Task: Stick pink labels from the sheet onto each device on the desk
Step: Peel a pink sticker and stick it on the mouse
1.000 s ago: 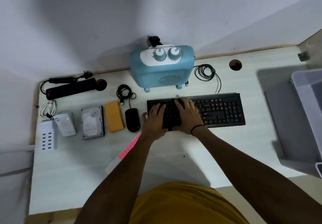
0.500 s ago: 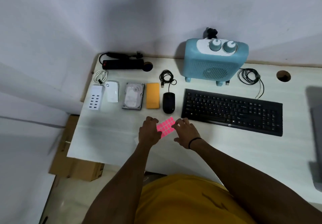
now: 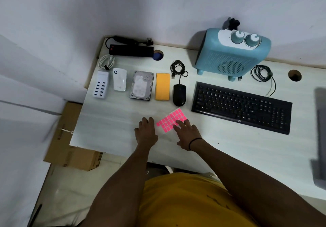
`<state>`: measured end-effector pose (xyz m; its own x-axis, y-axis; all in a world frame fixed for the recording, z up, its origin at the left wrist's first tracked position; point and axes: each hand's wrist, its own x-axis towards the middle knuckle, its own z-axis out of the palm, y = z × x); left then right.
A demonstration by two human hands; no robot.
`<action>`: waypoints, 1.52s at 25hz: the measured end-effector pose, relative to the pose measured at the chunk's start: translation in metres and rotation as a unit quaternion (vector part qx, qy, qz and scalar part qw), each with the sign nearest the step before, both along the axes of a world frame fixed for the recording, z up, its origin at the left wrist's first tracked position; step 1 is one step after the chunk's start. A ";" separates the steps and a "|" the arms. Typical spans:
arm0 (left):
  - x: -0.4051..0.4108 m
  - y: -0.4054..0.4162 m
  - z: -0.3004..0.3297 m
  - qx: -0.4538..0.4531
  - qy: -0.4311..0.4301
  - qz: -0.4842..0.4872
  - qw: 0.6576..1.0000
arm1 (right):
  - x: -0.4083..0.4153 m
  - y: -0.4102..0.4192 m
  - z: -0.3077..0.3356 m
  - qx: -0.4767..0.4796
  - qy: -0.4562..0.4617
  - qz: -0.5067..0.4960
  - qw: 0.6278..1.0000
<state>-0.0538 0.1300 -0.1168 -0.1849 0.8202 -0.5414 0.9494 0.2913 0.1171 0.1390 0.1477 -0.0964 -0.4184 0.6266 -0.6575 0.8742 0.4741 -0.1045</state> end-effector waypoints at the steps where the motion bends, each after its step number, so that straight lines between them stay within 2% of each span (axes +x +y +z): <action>1: 0.000 0.000 -0.002 -0.001 -0.022 0.015 1.000 | 0.000 0.001 0.001 -0.002 -0.003 0.000 1.000; 4: -0.005 0.003 -0.005 0.028 -0.159 0.108 0.981 | -0.004 0.005 0.007 0.004 0.011 -0.011 1.000; 6: -0.010 0.005 -0.001 0.056 -0.230 0.165 0.958 | -0.011 0.008 0.011 0.020 0.087 -0.083 0.993; 9: -0.011 0.004 0.013 0.062 -0.303 0.255 0.916 | -0.028 0.010 0.023 0.048 0.228 -0.261 0.937; 11: -0.012 0.002 0.018 0.041 -0.354 0.313 0.880 | -0.039 0.009 0.029 0.071 0.273 -0.319 0.905; 15: -0.012 -0.005 0.030 0.018 -0.429 0.330 0.841 | -0.051 0.005 0.037 0.067 0.296 -0.347 0.887; 21: -0.012 -0.020 0.039 -0.029 -0.490 0.312 0.813 | -0.049 -0.011 0.042 0.046 0.301 -0.369 0.878; 29: -0.009 -0.033 0.025 -0.065 -0.490 0.271 0.826 | -0.037 -0.030 0.039 0.024 0.267 -0.402 0.875; 32: -0.008 -0.032 0.021 -0.065 -0.465 0.278 0.838 | -0.034 -0.032 0.037 0.013 0.270 -0.466 0.843; 33: -0.009 -0.030 0.019 -0.065 -0.446 0.283 0.847 | -0.032 -0.033 0.037 0.010 0.269 -0.492 0.828; 35: -0.011 -0.027 0.014 -0.067 -0.381 0.256 0.886 | -0.027 -0.031 0.035 0.003 0.267 -0.534 0.802; 38: -0.016 -0.025 0.010 -0.070 -0.252 0.125 0.957 | -0.018 -0.028 0.034 -0.019 0.271 -0.574 0.772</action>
<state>-0.0693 0.1052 -0.1068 -0.0515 0.6974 -0.7148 0.6813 0.5479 0.4854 0.1209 0.1193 -0.0627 0.1791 0.7731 -0.6085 0.5390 -0.5945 -0.5967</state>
